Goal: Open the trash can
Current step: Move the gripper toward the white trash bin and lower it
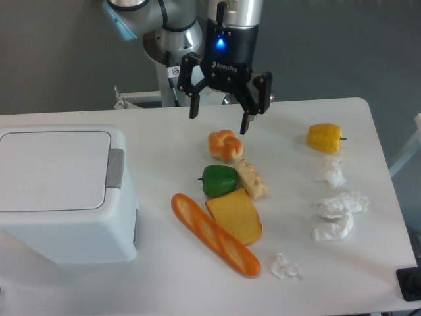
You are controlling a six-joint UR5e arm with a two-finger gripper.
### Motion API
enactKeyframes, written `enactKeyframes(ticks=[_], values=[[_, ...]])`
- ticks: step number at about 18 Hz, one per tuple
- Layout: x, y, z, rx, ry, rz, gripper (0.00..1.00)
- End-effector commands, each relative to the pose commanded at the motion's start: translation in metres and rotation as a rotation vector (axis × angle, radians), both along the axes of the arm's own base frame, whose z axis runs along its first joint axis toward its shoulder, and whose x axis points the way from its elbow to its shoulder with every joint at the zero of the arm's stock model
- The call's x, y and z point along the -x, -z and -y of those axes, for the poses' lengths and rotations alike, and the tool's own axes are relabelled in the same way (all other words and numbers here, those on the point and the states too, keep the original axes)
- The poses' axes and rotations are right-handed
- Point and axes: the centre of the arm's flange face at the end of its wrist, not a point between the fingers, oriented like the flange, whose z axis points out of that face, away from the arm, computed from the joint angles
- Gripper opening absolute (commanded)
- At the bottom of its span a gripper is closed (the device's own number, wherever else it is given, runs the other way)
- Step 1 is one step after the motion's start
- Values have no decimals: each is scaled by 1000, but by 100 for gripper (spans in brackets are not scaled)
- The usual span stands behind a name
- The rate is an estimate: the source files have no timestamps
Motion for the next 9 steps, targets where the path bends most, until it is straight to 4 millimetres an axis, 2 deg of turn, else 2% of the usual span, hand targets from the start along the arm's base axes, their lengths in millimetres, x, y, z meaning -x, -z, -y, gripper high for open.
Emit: enactKeyframes(ticks=[6, 9], values=[[-11, 11, -27, -18, -187, 167, 100], [-4, 10, -40, -60, -292, 266, 100]])
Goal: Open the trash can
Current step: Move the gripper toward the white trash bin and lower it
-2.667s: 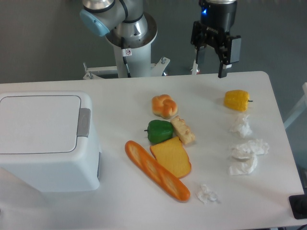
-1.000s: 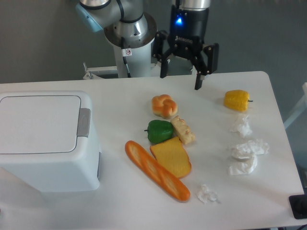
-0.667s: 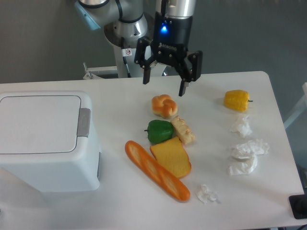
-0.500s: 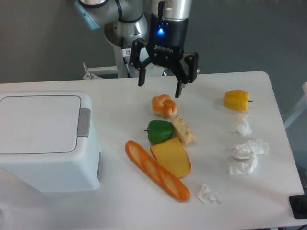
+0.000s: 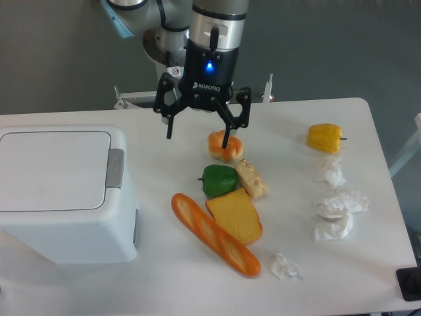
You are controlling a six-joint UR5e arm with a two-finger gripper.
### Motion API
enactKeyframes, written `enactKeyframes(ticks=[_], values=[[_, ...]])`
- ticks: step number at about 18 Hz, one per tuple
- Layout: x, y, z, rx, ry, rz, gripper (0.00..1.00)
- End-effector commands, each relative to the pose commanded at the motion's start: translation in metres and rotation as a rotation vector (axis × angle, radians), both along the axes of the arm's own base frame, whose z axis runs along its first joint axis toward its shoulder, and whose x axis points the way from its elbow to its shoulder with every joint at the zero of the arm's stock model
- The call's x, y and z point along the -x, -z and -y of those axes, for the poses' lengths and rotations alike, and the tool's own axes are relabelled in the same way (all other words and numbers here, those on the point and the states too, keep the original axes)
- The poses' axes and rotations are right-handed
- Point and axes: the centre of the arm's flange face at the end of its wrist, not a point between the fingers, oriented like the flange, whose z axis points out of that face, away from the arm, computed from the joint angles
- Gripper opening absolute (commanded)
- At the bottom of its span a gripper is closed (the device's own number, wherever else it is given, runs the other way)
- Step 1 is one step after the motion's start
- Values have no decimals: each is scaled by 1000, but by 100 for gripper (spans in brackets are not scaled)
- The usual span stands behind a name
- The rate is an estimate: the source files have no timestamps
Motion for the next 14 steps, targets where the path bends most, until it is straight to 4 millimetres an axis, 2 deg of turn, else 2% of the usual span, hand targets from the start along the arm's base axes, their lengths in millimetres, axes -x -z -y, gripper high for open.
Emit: enactKeyframes(ticks=[4, 14], values=[[0, 5, -10, -25, -77, 76, 100], [-6, 22, -22, -50, -74, 179, 100]])
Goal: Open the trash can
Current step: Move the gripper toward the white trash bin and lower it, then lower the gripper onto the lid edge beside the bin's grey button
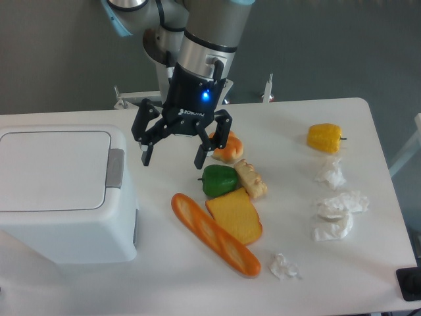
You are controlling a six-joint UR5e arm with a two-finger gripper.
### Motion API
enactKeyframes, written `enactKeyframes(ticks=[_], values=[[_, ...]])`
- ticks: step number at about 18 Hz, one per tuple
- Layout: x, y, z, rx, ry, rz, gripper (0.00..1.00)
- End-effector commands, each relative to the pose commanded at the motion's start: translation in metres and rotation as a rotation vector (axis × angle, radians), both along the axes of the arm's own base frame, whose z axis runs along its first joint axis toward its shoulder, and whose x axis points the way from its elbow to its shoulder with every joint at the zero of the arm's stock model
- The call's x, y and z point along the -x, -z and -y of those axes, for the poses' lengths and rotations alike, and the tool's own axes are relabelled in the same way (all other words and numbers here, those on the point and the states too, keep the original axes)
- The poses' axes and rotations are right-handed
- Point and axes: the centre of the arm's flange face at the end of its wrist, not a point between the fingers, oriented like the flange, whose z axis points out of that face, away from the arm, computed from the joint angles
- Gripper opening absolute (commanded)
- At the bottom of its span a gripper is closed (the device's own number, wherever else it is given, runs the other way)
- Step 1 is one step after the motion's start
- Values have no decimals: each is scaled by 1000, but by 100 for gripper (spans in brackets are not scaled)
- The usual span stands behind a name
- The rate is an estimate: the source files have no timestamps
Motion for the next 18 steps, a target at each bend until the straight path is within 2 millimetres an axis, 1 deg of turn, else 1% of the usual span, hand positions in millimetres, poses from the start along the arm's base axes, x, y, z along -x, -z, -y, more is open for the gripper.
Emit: enactKeyframes(ticks=[3, 8, 12, 16, 18], values=[[-1, 2, -3, -16, 9, 23, 100], [-2, 12, -2, -1, 10, 35, 100], [-2, 14, -2, 0, 10, 38, 100], [-3, 20, -7, 6, 18, 47, 100], [-10, 23, -13, 8, 35, 54, 100]])
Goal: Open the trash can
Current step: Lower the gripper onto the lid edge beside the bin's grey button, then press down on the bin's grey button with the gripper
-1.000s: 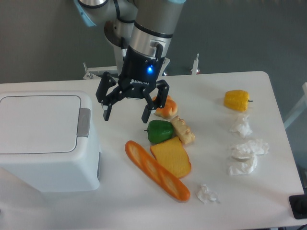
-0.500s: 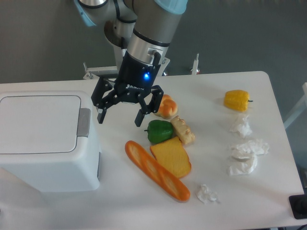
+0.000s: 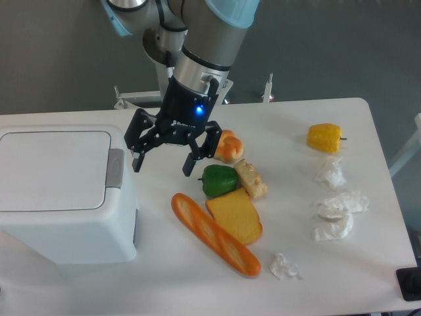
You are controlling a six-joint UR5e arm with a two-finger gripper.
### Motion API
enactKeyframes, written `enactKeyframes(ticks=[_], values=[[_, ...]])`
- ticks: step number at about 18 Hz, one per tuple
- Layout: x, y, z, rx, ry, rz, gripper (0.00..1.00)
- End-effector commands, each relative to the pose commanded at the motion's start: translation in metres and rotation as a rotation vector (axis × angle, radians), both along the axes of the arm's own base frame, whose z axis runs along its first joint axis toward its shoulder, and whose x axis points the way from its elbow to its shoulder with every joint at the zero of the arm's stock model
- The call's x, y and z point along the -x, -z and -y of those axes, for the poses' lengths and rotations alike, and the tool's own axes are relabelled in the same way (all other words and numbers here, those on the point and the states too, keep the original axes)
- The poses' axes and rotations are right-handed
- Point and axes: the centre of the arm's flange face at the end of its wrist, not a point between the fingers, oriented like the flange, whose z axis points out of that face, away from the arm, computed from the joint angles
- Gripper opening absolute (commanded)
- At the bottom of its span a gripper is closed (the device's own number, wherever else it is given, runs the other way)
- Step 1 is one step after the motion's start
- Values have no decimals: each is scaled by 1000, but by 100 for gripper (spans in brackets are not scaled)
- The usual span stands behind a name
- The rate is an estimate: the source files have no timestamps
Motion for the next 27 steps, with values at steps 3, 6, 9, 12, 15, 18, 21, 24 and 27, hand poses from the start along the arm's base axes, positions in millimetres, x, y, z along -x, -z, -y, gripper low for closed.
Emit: enactKeyframes(ticks=[3, 6, 9, 12, 15, 18, 21, 24, 27], values=[[-2, 4, -4, 6, 7, 5, 100], [-2, 8, -6, 9, 15, 4, 100], [-1, 11, -7, 12, 16, 6, 100], [0, 14, -9, 16, 18, 11, 100], [-3, 17, -11, 20, 25, 15, 100], [-6, 23, -10, 27, 28, 22, 100], [-7, 23, -9, 27, 28, 22, 100], [-7, 24, -9, 28, 28, 23, 100], [-7, 24, -9, 28, 28, 23, 100]])
